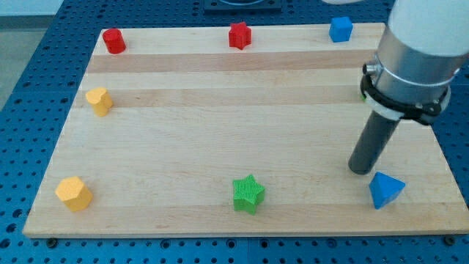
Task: Move the green circle towards the center of the board
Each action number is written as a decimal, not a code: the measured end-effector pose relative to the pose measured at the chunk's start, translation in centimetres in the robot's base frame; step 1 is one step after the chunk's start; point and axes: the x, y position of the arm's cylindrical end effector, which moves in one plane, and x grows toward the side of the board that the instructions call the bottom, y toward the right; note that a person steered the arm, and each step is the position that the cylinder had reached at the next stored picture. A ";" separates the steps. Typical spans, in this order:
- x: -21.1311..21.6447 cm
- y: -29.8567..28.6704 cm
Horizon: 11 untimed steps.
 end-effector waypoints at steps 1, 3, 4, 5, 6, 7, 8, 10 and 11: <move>-1.9 4.4; -7.8 16.4; -12.3 15.9; -14.7 9.5; -15.5 -0.5; -16.0 -8.4; -16.0 -7.4; -14.8 2.5; -13.1 0.0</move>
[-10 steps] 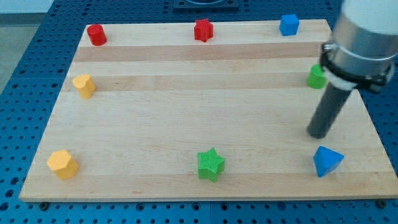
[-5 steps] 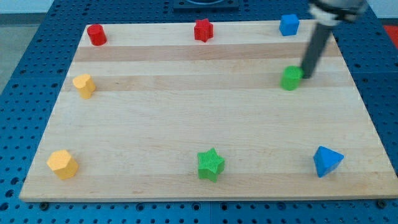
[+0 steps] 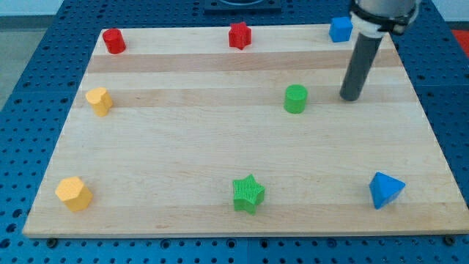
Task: Move the green circle towards the center of the board
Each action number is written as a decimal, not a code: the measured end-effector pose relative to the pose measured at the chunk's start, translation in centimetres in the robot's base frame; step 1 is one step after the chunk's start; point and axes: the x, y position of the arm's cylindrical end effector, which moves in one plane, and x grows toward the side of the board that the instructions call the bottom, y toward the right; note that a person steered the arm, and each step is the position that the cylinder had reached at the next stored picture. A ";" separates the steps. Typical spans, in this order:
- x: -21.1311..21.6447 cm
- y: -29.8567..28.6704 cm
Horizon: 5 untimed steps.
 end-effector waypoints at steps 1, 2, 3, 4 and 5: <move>0.0 -4.6; 1.6 -5.3; 2.6 -5.5; 2.6 -7.2; 0.8 -10.8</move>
